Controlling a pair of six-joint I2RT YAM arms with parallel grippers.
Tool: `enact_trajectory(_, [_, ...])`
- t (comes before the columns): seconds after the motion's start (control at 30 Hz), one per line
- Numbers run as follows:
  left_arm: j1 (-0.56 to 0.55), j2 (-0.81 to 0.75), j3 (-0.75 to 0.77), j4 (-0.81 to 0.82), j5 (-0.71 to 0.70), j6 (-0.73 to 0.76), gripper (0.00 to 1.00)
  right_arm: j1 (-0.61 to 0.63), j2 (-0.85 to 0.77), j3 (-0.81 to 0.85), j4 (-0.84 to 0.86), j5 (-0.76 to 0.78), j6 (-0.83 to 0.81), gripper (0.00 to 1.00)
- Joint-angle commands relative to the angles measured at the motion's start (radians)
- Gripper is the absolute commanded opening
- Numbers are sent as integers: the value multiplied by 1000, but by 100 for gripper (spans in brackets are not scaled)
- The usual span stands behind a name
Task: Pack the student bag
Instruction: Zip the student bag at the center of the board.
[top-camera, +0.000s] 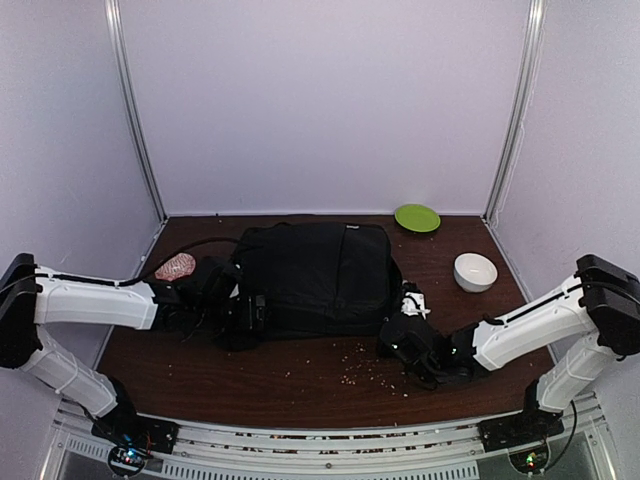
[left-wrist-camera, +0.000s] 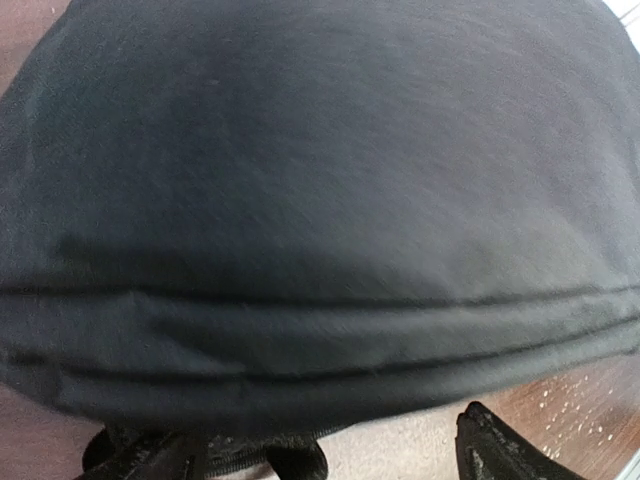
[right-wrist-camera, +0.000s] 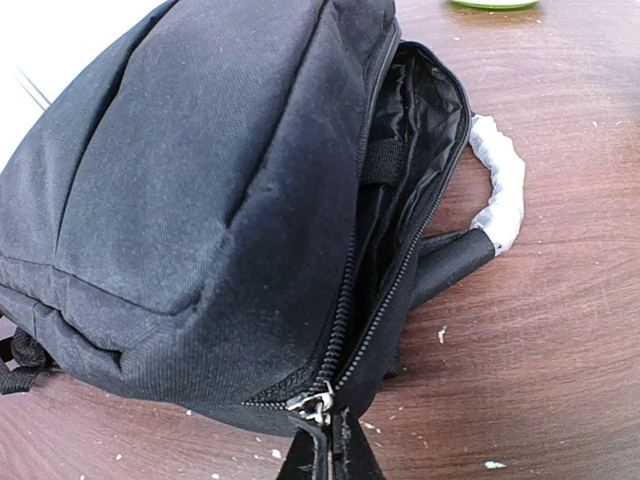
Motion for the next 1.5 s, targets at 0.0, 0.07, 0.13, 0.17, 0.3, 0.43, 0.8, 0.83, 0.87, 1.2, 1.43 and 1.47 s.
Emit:
enact_trajectory(0.0, [50,47,54,79,50,-8,88,-8,-28,-48,-19,61,-13,0])
enact_trajectory(0.07, [71,80,86,88,67,3,88,-8,-32,-53,-11,49,-19,0])
enact_trajectory(0.13, [92,120,123,93,91,19,87,-5,-39,-56,-4,38,-28,0])
enact_trajectory(0.17, [103,143,147,92,100,26,87,-3,-43,-56,1,32,-32,0])
enact_trajectory(0.3, [138,243,234,101,138,51,86,9,-49,-45,9,5,-52,0])
enact_trajectory(0.43, [183,332,332,107,197,67,83,30,-38,-22,15,-19,-59,0])
enact_trajectory(0.8, [229,359,436,125,295,58,81,46,13,48,41,-70,-111,0])
enact_trajectory(0.83, [219,328,388,155,291,19,81,46,14,48,44,-74,-115,0])
enact_trajectory(0.87, [204,295,336,183,289,-22,82,46,16,49,47,-77,-118,0])
enact_trajectory(1.2, [-54,142,159,240,239,-363,92,46,28,46,58,-89,-152,0])
enact_trajectory(1.43, [-87,230,229,294,301,-416,98,47,51,56,66,-103,-159,0])
enact_trajectory(1.47, [-88,246,233,312,313,-418,98,46,52,58,67,-106,-163,0])
